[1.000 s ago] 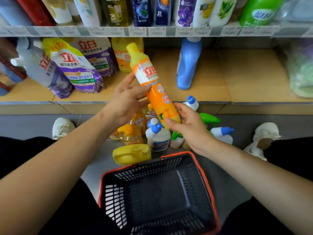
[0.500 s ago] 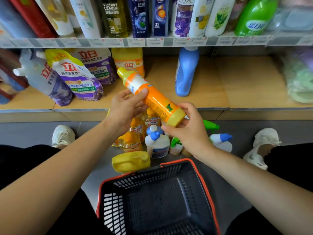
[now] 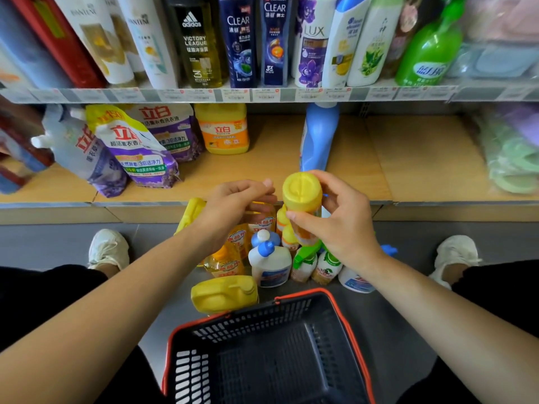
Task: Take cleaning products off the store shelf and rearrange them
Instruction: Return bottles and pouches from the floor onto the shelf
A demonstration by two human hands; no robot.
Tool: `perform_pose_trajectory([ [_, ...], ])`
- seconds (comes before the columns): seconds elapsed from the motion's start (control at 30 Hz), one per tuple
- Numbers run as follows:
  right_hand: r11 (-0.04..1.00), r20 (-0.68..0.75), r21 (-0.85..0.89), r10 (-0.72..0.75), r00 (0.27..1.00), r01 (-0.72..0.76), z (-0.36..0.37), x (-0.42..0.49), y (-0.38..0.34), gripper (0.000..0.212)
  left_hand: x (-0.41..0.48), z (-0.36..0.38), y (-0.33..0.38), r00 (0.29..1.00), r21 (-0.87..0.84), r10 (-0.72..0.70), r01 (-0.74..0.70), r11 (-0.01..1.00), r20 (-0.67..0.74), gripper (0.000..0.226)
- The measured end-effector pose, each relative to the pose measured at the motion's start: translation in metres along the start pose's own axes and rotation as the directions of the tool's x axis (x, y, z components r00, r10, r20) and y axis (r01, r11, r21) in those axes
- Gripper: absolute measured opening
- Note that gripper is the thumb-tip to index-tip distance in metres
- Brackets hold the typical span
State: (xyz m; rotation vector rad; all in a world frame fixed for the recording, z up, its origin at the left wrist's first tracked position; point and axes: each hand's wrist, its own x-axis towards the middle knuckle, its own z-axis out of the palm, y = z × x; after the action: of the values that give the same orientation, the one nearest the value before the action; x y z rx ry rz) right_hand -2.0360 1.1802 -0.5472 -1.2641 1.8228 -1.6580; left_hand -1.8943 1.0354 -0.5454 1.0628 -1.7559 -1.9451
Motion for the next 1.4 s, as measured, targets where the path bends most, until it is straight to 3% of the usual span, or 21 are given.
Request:
perform_pose_trajectory([
  [0.13,0.999,0.049,-0.049,-0.012,0.999,0.014,0.002,-0.004,-0.001,0.052,-0.009,0.011,0.006,0.996,-0.049,0.054,-0.051,0.997,0.071,0.029],
  [0.33,0.978,0.125,-0.192,-0.058,0.99,0.082,0.01,-0.007,-0.001,0.062,-0.018,0.013,0.004,0.992,-0.079,0.115,-0.11,0.991,0.055,0.028],
  [0.6,0.974,0.173,-0.216,-0.034,0.984,0.072,0.013,-0.003,-0.003,0.057,-0.021,0.007,0.005,0.982,0.106,0.178,-0.184,0.977,0.058,0.056],
  [0.87,0.977,0.158,-0.212,-0.004,0.987,0.037,0.014,-0.002,-0.003,0.06,-0.023,0.003,0.008,0.973,0.098,0.222,-0.228,0.969,0.063,0.018],
  [0.97,0.975,0.167,-0.219,0.006,0.986,0.031,0.014,-0.004,-0.003,0.06,-0.024,0.006,0.007,0.964,0.155,0.26,-0.265,0.952,0.053,0.022],
  [1.13,0.978,0.148,-0.206,0.014,0.989,0.018,0.012,-0.001,-0.003,0.057,-0.028,0.005,0.007,0.896,0.218,0.432,-0.444,0.869,0.102,0.03],
  [1.4,0.983,0.175,-0.181,0.014,0.984,0.018,0.007,0.002,-0.001,0.054,-0.028,-0.008,0.011,0.737,0.366,0.563,-0.675,0.641,0.372,0.022],
])
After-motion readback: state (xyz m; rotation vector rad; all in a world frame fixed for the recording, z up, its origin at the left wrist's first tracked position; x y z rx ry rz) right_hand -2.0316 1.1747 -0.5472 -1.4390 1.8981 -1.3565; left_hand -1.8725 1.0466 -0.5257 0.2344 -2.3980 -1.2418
